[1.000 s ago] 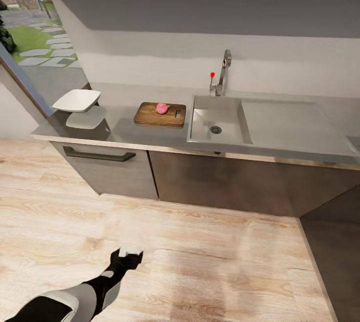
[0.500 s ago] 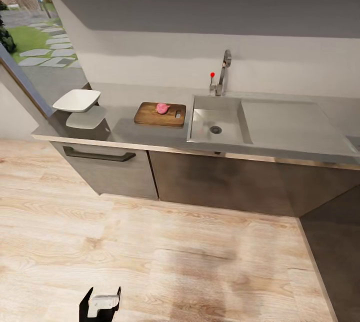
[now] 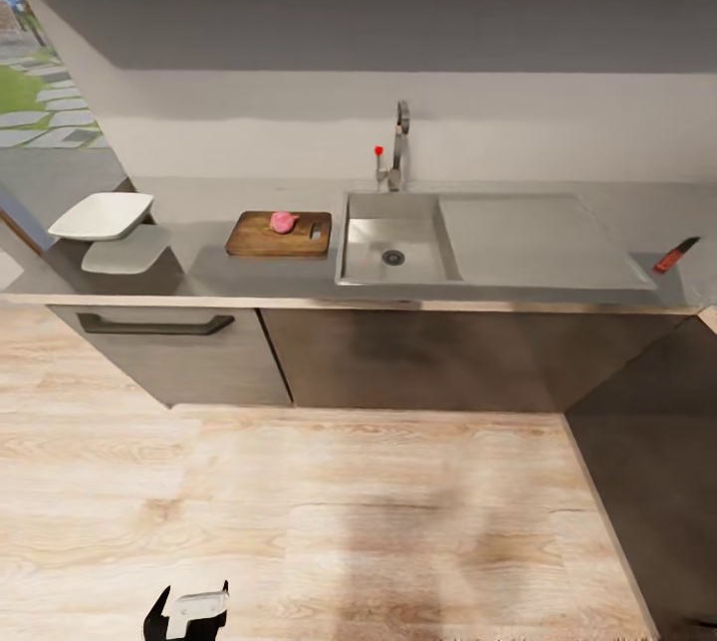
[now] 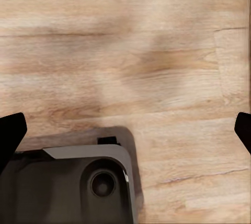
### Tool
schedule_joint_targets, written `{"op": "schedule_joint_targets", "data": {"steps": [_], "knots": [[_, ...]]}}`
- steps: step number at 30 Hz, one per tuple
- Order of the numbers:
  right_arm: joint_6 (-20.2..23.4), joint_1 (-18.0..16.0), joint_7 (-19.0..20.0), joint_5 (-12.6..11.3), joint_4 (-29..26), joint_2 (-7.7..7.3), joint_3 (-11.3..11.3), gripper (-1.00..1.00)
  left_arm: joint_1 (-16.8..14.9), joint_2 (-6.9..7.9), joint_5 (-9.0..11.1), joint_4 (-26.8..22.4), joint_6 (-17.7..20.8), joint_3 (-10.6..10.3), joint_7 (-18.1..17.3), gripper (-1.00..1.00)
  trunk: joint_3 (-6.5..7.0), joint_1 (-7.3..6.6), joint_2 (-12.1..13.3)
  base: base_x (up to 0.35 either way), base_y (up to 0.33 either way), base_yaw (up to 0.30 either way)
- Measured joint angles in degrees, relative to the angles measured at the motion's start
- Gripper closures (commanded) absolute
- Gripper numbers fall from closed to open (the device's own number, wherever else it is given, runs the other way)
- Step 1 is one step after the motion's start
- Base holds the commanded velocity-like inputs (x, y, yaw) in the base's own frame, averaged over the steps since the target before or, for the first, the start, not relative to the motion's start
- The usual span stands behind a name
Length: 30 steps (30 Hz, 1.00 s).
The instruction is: In the kitchen, take the Vidalia onion out of the sink, dice it on the chopping board with the paring knife, put the diced onion into the bowl on the countertop, then place both the paring knife and the chopping board into the sink.
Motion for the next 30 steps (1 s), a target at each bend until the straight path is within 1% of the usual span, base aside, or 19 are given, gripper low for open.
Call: {"op": "schedule_joint_targets", "data": {"steps": [15, 21, 30], "knots": [[0.00, 0.00, -0.01, 0.00, 0.06, 0.00, 0.00, -1.00, 0.00, -0.02, -0.02, 0.00, 0.15, -0.03, 0.02, -1.00, 0.67, 0.00, 0.00, 0.000, 0.000, -0.267], [0.00, 0.00, 0.00, 0.00, 0.06, 0.00, 0.04, -1.00, 0.00, -0.44, -0.03, 0.00, 1.89, -0.04, 0.00, -1.00, 0.93, 0.00, 0.00, 0.000, 0.000, -0.266], [0.00, 0.00, 0.03, 0.01, 0.06, 0.00, 0.09, -1.00, 0.00, -0.53, -0.02, -0.02, 2.24, -0.04, -0.01, -1.00, 1.33, 0.00, 0.00, 0.000, 0.000, -0.266]]}}
